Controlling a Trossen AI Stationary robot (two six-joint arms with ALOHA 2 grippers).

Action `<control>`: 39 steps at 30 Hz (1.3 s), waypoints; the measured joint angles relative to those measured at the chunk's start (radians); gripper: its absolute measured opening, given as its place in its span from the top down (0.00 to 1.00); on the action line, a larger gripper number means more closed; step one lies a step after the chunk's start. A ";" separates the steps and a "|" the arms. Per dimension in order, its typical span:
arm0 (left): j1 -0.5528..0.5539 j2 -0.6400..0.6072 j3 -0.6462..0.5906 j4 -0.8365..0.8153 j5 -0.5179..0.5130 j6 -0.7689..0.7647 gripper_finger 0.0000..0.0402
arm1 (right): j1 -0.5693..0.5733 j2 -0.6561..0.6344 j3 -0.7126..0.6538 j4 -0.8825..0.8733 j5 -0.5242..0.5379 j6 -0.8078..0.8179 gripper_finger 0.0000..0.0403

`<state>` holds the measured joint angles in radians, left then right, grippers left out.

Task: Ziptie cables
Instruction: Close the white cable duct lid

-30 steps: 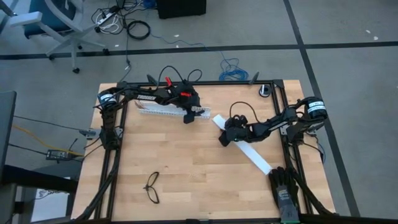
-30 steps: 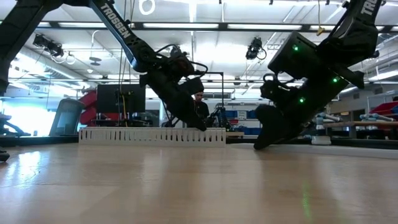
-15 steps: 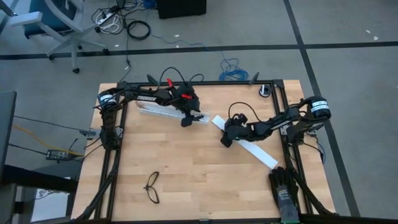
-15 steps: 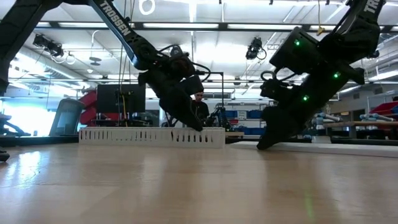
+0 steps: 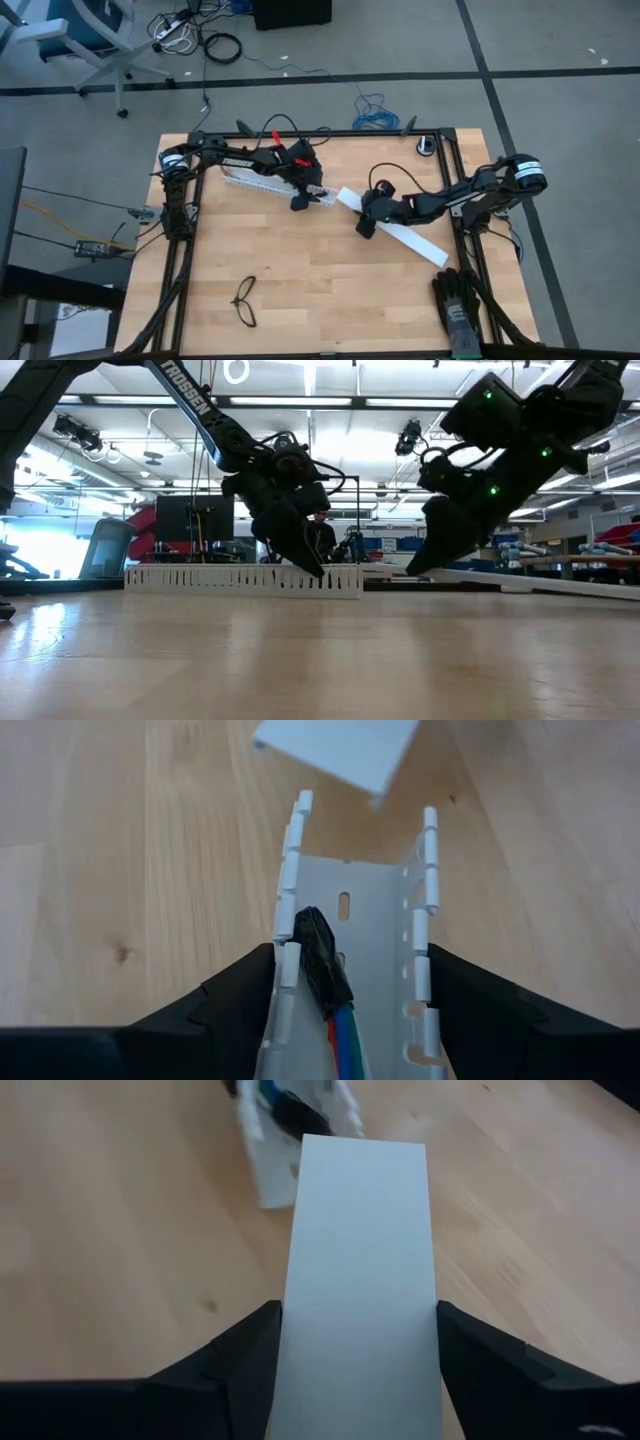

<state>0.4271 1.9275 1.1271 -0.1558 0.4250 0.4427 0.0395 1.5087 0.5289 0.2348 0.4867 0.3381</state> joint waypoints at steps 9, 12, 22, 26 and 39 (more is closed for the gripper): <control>-0.025 0.000 0.000 -0.001 -0.007 0.001 0.37 | -0.005 -0.029 0.002 0.046 -0.102 -0.086 0.42; -0.034 0.000 0.000 0.000 -0.007 0.001 0.37 | -0.020 -0.029 0.002 0.046 -0.141 -0.105 0.42; -0.043 0.001 0.000 0.003 -0.009 0.002 0.37 | -0.057 -0.030 0.002 0.048 -0.245 -0.125 0.42; -0.043 0.001 0.000 0.004 -0.011 0.002 0.37 | -0.058 -0.030 0.003 0.047 -0.252 -0.138 0.42; -0.044 0.001 0.000 0.011 -0.012 -0.001 0.37 | -0.087 -0.030 0.004 0.037 -0.308 -0.227 0.42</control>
<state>0.3836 1.9282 1.1267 -0.1448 0.4126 0.4414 -0.0472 1.4788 0.5327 0.2718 0.1786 0.1109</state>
